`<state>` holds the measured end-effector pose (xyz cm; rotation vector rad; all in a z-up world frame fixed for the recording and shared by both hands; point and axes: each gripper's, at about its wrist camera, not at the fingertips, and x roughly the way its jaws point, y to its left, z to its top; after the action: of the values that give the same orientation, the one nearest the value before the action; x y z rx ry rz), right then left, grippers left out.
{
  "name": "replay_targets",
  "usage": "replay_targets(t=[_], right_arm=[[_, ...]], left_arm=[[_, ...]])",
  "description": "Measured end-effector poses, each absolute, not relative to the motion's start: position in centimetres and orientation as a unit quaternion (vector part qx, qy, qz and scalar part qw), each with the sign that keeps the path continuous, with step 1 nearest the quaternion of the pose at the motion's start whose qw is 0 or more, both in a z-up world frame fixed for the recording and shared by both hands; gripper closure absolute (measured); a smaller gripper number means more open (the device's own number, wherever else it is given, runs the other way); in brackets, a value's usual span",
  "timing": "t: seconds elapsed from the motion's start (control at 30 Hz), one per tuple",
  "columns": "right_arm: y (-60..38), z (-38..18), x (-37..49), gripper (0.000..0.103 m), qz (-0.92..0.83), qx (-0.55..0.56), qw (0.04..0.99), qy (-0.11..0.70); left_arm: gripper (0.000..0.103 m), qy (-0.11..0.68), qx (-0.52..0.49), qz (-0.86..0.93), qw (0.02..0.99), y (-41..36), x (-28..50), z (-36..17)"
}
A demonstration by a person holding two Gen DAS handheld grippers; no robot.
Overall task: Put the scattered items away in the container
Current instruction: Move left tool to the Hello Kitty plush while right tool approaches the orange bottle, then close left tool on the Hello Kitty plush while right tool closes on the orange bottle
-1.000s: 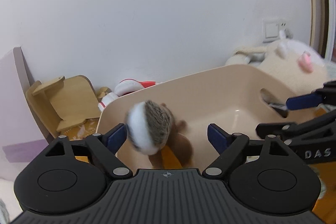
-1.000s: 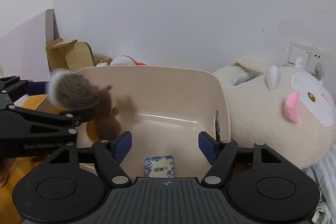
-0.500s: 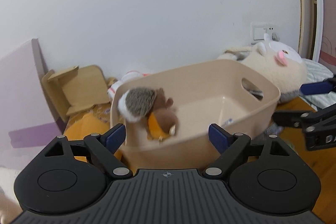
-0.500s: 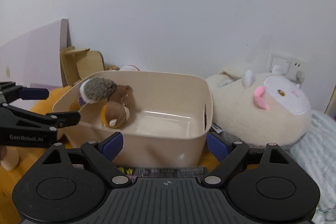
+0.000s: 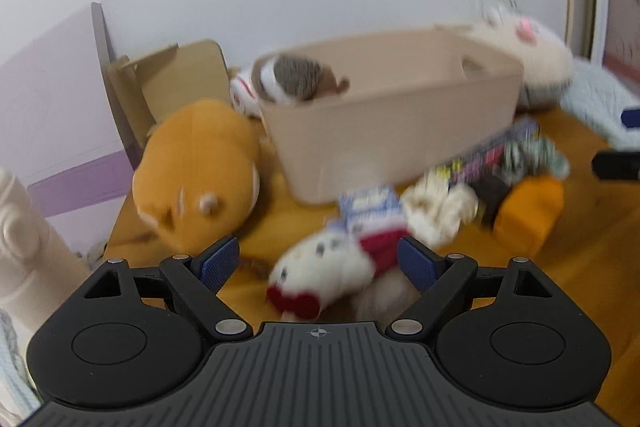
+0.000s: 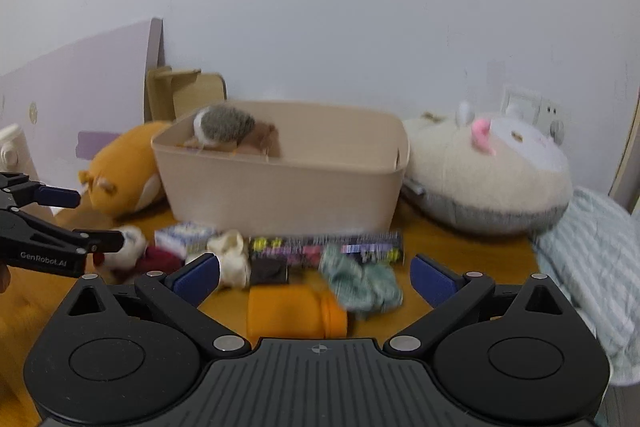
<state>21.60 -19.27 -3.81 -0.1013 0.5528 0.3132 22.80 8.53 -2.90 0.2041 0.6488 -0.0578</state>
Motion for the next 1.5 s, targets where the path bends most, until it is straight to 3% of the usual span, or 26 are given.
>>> replay_targets(t=[0.8, 1.5], right_arm=[[-16.8, -11.0, 22.5, 0.000, 0.126, -0.092, 0.930, 0.333], [-15.7, -13.6, 26.5, 0.000, 0.112, -0.063, 0.931, 0.342]], left_arm=[[0.015, 0.307, 0.309, -0.028, 0.900, 8.8, 24.6, -8.5], [0.015, 0.278, 0.291, -0.081, 0.912, 7.6, 27.8, -9.0]])
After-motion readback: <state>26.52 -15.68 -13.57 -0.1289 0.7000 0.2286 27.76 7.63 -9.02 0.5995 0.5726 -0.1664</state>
